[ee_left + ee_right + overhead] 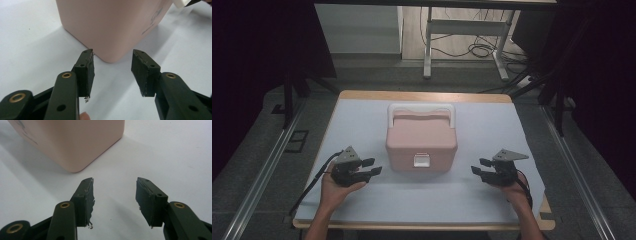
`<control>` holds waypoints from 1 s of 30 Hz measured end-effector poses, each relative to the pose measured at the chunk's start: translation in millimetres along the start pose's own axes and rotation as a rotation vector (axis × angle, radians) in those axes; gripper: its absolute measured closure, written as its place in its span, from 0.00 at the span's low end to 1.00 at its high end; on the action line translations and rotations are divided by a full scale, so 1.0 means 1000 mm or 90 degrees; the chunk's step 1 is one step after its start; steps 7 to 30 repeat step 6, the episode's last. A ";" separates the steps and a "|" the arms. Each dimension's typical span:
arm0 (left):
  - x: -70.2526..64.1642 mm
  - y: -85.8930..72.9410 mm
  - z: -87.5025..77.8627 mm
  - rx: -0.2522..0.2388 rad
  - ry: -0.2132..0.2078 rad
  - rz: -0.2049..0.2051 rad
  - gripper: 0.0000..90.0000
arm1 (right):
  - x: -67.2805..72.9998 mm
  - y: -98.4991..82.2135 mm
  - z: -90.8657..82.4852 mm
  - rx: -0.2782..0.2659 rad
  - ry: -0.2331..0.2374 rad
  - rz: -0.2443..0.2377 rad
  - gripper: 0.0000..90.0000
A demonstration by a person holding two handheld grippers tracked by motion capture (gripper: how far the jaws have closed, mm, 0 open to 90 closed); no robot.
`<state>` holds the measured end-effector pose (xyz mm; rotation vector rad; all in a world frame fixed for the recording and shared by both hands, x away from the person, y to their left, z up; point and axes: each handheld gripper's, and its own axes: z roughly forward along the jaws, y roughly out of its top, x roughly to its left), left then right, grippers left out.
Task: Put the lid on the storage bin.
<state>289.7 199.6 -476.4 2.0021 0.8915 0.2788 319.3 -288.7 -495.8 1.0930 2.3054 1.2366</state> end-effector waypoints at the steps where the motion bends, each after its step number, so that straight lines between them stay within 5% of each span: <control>1: 0.000 -0.002 0.000 -0.005 -0.005 -0.005 0.59 | 0.000 0.000 -0.001 -0.002 0.000 0.001 0.54; 30: 0.002 -0.006 0.003 0.003 0.003 -0.007 0.56 | -0.002 -0.001 -0.005 -0.018 -0.005 0.009 0.52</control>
